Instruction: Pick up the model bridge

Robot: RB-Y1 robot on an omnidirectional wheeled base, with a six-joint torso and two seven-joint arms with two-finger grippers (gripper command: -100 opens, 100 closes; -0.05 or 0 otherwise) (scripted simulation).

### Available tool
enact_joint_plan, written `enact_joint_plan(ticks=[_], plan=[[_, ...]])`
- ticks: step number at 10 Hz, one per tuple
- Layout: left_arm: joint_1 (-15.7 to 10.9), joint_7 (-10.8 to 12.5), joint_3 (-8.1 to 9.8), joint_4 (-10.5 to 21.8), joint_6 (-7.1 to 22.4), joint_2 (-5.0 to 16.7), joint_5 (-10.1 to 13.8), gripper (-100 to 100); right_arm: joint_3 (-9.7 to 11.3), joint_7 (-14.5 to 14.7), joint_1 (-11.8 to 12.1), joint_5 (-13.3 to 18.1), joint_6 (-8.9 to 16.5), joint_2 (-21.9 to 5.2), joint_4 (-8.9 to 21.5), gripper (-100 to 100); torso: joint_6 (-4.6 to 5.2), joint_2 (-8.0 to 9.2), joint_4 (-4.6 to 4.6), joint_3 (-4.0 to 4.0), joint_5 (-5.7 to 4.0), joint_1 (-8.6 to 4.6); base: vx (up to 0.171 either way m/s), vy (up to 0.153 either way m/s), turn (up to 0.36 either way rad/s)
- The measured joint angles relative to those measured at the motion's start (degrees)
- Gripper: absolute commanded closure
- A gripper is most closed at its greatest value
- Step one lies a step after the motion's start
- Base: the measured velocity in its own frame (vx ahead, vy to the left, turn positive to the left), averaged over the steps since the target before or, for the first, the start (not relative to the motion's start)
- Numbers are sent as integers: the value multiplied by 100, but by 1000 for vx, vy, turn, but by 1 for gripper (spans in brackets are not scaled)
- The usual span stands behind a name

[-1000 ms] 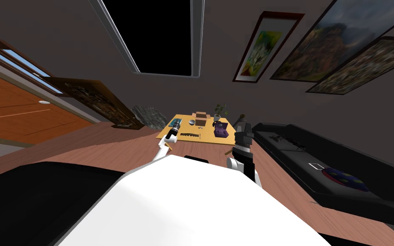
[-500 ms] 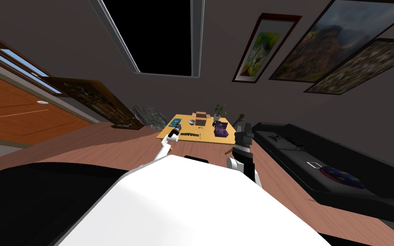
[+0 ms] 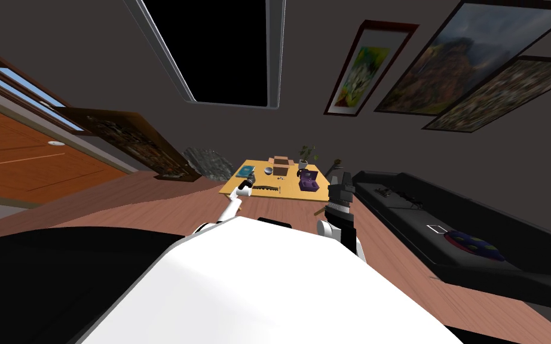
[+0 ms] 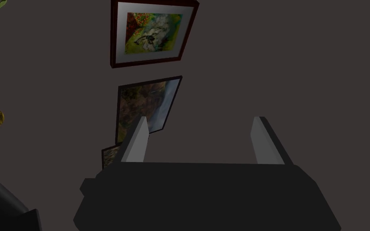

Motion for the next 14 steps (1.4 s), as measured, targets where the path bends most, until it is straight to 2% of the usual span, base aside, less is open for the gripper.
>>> enact_joint_plan(ticks=[1,3,6,9,14], plan=[[-158,21,-4,257,99,22,62,-100,0,0,0,0,0,0,0,0,1,-1,0,0,0,0,-6,3,-12],[-347,54,-14,554,341,42,155,-100,0,0,0,0,0,0,0,0,1,-1,0,0,-1,-1,-4,1,-18],[-596,86,-9,878,713,18,232,-100,0,0,0,0,0,0,0,0,0,-1,0,-1,-1,-3,-1,-1,-13],[-857,111,-27,1393,818,39,318,-100,0,0,0,0,0,0,0,0,0,-2,0,-1,-1,-3,1,-3,-22],[-1328,170,-88,2233,1265,102,537,-100,0,0,0,0,0,0,0,0,0,-4,-1,-2,-1,-4,6,-6,-21]])
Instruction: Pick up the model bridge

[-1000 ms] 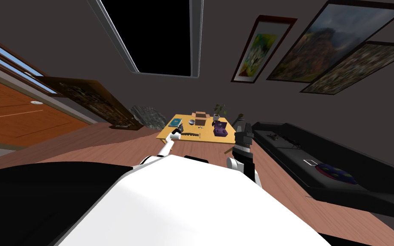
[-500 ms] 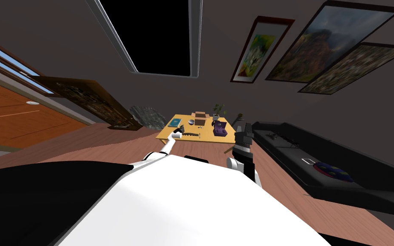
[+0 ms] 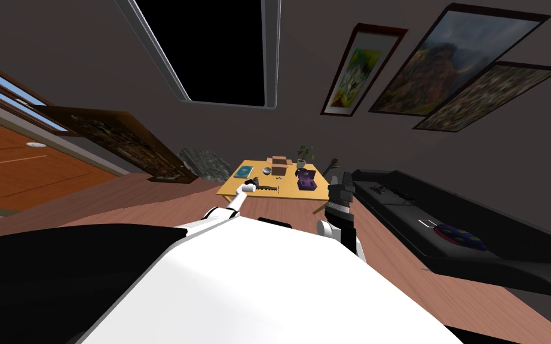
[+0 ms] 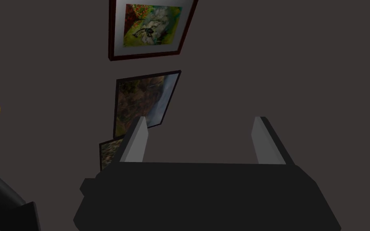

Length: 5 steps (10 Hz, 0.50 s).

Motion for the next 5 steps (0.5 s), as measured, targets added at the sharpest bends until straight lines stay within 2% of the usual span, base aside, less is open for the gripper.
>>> enact_joint_plan(ticks=[2,3,5], plan=[[-178,28,-11,275,180,8,44,-100,0,0,0,0,0,0,0,0,1,-1,0,-1,0,-3,11,-10,-21],[-165,42,-21,257,320,23,72,-100,0,0,0,0,0,0,0,0,-1,0,0,0,0,-1,0,0,0],[-235,37,-32,449,293,29,98,-100,0,0,0,0,0,0,0,0,-1,3,1,2,0,2,3,-3,-14]])
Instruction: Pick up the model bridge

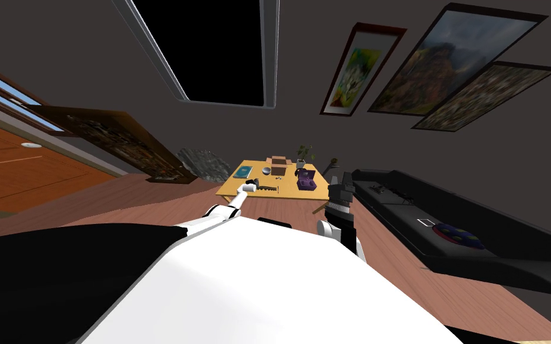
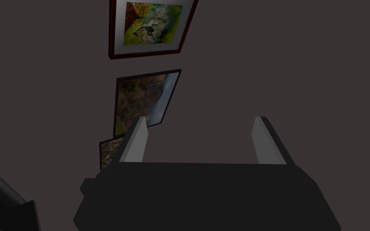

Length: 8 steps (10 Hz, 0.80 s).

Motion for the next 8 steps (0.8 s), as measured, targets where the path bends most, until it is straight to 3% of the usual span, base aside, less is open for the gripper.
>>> enact_joint_plan(ticks=[5,8], plan=[[-417,53,-62,687,290,44,142,-100,0,0,0,0,0,0,0,0,1,-5,-1,-3,-1,-5,12,-10,-21],[-761,19,-122,1395,402,111,335,-100,0,0,0,0,0,0,0,0,1,-8,-2,-4,-1,-5,20,-13,-36]])
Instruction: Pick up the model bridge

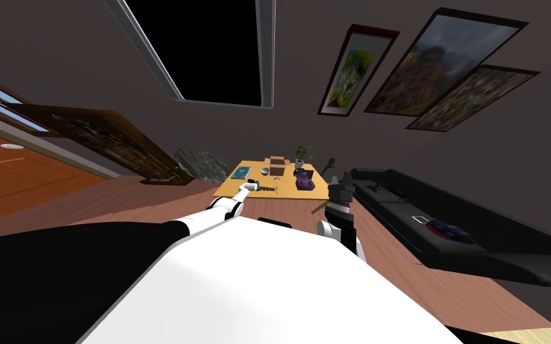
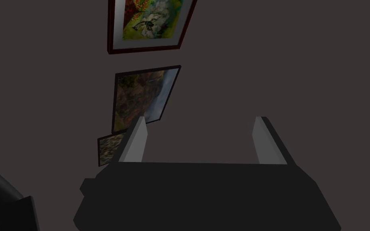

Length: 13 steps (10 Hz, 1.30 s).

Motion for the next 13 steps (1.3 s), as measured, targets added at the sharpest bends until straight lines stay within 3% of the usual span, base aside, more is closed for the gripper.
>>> enact_joint_plan(ticks=[3,7,8,9,12,13], plan=[[-218,96,-65,382,334,20,48,-100,0,0,0,0,0,0,0,0,-1,0,0,0,0,-2,20,-15,-19],[-442,79,-104,838,449,68,172,-100,0,0,0,0,0,0,0,0,-2,4,1,2,1,3,9,-5,-12],[-449,76,-104,854,448,69,175,0,0,0,0,0,0,0,0,0,-2,7,1,3,1,4,0,0,0],[-448,76,-104,852,448,69,175,-100,0,0,0,0,0,0,0,0,-2,8,1,5,1,5,55,13,-15],[-353,3,-73,1121,83,-42,155,-100,-1,0,1,0,0,0,0,0,-3,-26,-6,-15,3,13,80,16,-9],[-346,9,-73,1119,62,-48,148,100,0,0,1,0,0,0,0,0,-2,-11,-3,-8,2,11,7,2,1]])
